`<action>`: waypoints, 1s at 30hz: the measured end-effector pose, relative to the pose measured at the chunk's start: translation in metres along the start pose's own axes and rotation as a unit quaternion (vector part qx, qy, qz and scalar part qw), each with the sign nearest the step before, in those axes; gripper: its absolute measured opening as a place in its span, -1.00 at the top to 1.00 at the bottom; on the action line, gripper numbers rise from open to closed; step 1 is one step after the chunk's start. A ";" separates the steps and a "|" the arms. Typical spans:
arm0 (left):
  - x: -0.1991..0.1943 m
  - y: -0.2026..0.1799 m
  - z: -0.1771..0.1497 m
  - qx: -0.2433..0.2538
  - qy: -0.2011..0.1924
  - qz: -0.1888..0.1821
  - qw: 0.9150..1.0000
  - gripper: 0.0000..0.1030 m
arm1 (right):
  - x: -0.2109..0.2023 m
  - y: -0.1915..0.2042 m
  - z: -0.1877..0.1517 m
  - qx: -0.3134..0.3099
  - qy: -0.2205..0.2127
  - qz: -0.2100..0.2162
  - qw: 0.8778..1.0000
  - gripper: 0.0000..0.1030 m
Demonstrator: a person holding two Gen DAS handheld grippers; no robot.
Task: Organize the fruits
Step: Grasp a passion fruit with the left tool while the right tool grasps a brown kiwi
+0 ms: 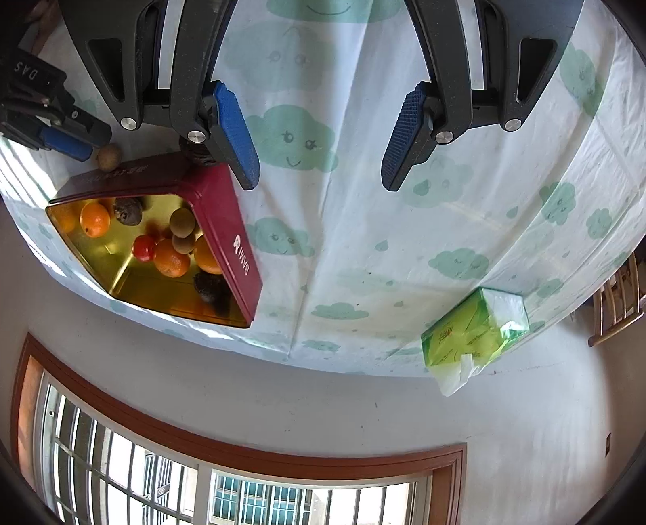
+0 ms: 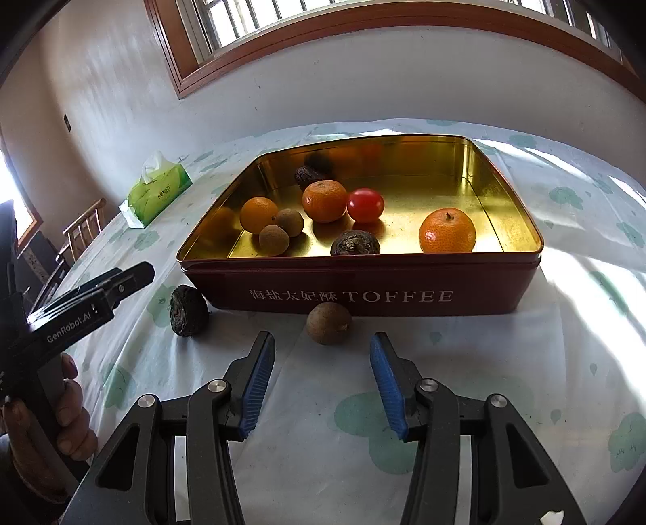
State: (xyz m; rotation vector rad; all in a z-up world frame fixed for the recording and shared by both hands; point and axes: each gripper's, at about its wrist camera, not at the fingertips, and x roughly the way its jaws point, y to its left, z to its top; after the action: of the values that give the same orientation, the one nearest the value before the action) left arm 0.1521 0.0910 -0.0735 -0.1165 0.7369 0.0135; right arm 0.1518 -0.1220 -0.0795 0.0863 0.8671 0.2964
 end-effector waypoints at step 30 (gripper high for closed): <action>0.027 -0.057 -0.005 0.099 0.072 -0.084 0.989 0.15 | -0.050 -0.076 -0.036 0.052 -0.006 -0.088 0.995 0.54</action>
State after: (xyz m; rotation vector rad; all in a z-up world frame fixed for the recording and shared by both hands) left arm 0.1717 0.0335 -0.0899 0.0116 0.8661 -0.2301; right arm 0.1104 -0.2108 -0.0804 0.1066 0.8728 0.0854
